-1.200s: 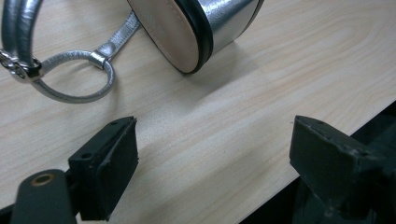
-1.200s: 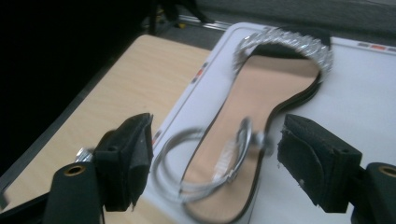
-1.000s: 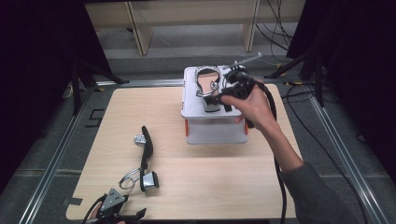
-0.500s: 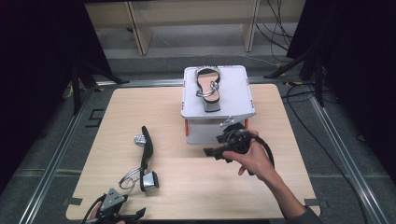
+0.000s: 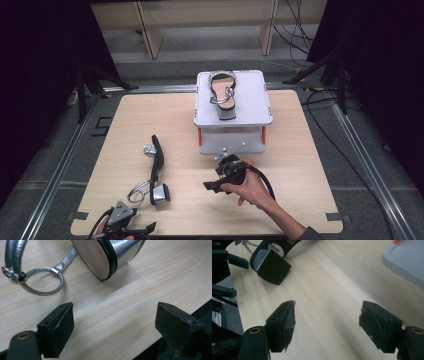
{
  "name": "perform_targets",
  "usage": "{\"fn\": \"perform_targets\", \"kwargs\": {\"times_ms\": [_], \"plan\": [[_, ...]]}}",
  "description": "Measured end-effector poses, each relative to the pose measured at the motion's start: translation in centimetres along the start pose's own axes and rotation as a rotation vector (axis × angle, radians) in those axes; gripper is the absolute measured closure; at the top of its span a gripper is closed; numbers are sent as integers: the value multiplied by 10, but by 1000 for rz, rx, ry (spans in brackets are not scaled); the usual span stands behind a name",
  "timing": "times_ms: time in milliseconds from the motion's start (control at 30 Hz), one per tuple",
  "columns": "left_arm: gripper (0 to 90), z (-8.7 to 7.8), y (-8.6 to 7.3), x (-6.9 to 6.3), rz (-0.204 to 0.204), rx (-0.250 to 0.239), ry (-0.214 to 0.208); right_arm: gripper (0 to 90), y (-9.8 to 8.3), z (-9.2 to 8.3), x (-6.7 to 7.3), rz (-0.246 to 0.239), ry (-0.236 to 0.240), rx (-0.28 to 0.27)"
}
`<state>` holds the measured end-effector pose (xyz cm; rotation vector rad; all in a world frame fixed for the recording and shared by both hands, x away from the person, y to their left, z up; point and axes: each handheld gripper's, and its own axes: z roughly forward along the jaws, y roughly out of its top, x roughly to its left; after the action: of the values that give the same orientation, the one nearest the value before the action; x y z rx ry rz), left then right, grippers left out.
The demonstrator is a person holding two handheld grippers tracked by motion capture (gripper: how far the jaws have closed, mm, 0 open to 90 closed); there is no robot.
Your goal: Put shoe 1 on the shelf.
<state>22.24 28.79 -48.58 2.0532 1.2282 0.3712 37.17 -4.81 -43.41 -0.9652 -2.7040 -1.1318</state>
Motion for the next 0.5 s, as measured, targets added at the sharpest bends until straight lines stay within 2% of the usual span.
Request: {"fn": "perform_targets", "kwargs": {"times_ms": [167,200,267,333,367,400,467,500], "plan": [[154,0,0,0,5,-3,2,288,8,22,17,-42,34,20],[154,0,0,0,2,-5,16,288,9,27,20,-56,38,22],[154,-1,0,0,2,-10,7,287,12,36,27,-83,49,30],[154,-1,0,0,-3,-25,3,287,14,38,31,-72,56,41],[155,-2,0,0,3,-16,11,288,14,40,31,-93,57,29],[156,-2,0,1,6,-17,19,288,15,41,31,-92,54,29],[156,-2,0,1,-1,-33,1,287,14,40,30,-94,44,30],[157,-2,0,1,-2,-32,22,287,14,38,29,-85,37,30]]}}
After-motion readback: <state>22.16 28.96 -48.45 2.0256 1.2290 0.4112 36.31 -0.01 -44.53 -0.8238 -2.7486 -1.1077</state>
